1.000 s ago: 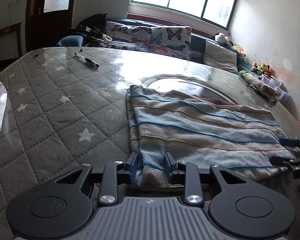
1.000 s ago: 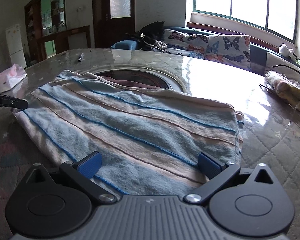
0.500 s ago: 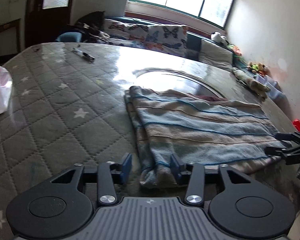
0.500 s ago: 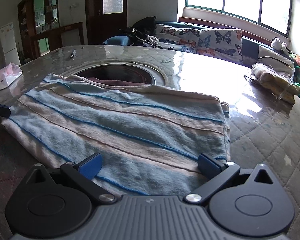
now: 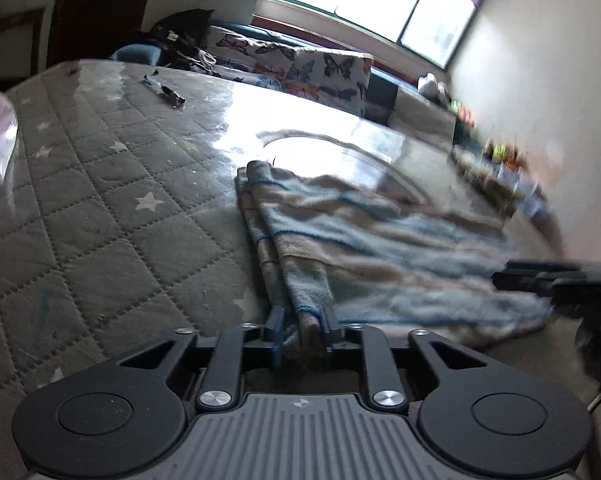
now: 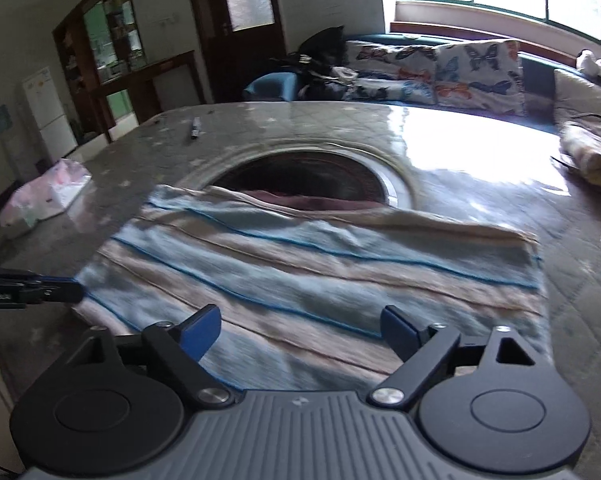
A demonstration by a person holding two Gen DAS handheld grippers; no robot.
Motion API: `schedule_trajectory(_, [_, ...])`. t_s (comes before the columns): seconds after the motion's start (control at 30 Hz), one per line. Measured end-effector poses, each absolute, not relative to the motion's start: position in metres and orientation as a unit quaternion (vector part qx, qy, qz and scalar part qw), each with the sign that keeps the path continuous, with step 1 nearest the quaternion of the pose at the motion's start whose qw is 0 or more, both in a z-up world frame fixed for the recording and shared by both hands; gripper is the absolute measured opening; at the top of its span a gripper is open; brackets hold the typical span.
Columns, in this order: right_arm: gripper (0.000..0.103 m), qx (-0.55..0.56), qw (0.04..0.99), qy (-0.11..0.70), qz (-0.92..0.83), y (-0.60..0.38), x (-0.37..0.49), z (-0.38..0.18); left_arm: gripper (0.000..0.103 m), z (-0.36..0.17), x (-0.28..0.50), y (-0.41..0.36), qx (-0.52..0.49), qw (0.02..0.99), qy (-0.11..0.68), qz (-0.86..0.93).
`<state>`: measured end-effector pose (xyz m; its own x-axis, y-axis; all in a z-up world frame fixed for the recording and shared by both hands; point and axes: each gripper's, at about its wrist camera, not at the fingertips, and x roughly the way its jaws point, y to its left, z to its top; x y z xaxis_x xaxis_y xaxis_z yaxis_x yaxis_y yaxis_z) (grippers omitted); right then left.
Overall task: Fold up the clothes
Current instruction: 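Close the left gripper on the striped garment's folded edge, then grasp the garment edge with the right gripper and lift it over the garment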
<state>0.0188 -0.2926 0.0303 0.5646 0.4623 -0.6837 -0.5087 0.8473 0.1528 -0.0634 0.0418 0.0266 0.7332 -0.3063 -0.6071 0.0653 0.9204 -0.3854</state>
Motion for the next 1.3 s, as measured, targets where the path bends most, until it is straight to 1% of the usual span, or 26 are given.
schedule_trajectory(0.07, [0.080, -0.035, 0.879, 0.376, 0.289, -0.279, 0.020, 0.039, 0.014, 0.032, -0.065, 0.046, -0.196, 0.914, 0.337, -0.109])
schedule_trajectory(0.2, [0.071, -0.040, 0.868, 0.375, 0.324, -0.249, 0.024, 0.056, 0.013, 0.044, -0.069, 0.040, -0.204, 0.918, 0.313, -0.134])
schedule_trajectory(0.4, [0.071, -0.064, 0.841, 0.376, 0.385, -0.191, 0.032, 0.080, 0.013, 0.055, -0.064, 0.023, -0.211, 0.919, 0.286, -0.170])
schedule_trajectory(0.63, [0.070, -0.129, 0.798, 0.418, 0.414, -0.133, 0.053, 0.082, 0.013, 0.057, -0.055, -0.002, -0.196, 0.921, 0.274, -0.196])
schedule_trajectory(0.73, [0.061, -0.147, 0.781, 0.440, 0.419, -0.119, 0.059, 0.074, 0.013, 0.055, -0.053, -0.010, -0.190, 0.921, 0.273, -0.204])
schedule_trajectory(0.8, [0.042, -0.161, 0.773, 0.452, 0.415, -0.112, 0.062, 0.066, 0.013, 0.054, -0.052, -0.013, -0.186, 0.919, 0.275, -0.213])
schedule_trajectory(0.83, [0.036, -0.164, 0.774, 0.452, 0.411, -0.112, 0.063, 0.063, 0.013, 0.053, -0.051, -0.015, -0.182, 0.918, 0.277, -0.218])
schedule_trajectory(0.87, [0.027, -0.167, 0.778, 0.449, 0.407, -0.113, 0.063, 0.061, 0.013, 0.053, -0.052, -0.017, -0.179, 0.917, 0.278, -0.222])
schedule_trajectory(0.9, [0.020, -0.165, 0.784, 0.443, 0.402, -0.116, 0.062, 0.059, 0.014, 0.052, -0.052, -0.017, -0.177, 0.917, 0.278, -0.225])
schedule_trajectory(0.97, [0.015, -0.141, 0.799, 0.430, 0.395, -0.130, 0.061, 0.060, 0.017, 0.053, -0.054, -0.015, -0.175, 0.915, 0.275, -0.237])
schedule_trajectory(1.03, [0.011, -0.116, 0.813, 0.419, 0.386, -0.145, 0.060, 0.063, 0.026, 0.055, -0.058, -0.014, -0.166, 0.916, 0.266, -0.251])
schedule_trajectory(1.07, [0.010, -0.104, 0.821, 0.414, 0.380, -0.153, 0.059, 0.065, 0.040, 0.056, -0.061, -0.015, -0.161, 0.916, 0.262, -0.259])
schedule_trajectory(1.1, [0.009, -0.093, 0.827, 0.410, 0.374, -0.162, 0.059, 0.067, 0.049, 0.057, -0.063, -0.015, -0.156, 0.915, 0.257, -0.268])
schedule_trajectory(1.2, [0.009, -0.067, 0.842, 0.401, 0.354, -0.189, 0.059, 0.070, 0.051, 0.058, -0.070, -0.019, -0.143, 0.914, 0.251, -0.284])
schedule_trajectory(1.23, [0.009, -0.059, 0.847, 0.399, 0.347, -0.199, 0.060, 0.071, 0.053, 0.059, -0.071, -0.021, -0.140, 0.914, 0.251, -0.286])
schedule_trajectory(1.27, [0.009, -0.052, 0.851, 0.399, 0.339, -0.211, 0.061, 0.071, 0.058, 0.059, -0.069, -0.023, -0.138, 0.914, 0.254, -0.284])
schedule_trajectory(1.3, [0.009, -0.046, 0.855, 0.398, 0.330, -0.222, 0.062, 0.070, 0.058, 0.058, -0.069, -0.024, -0.135, 0.916, 0.255, -0.279])
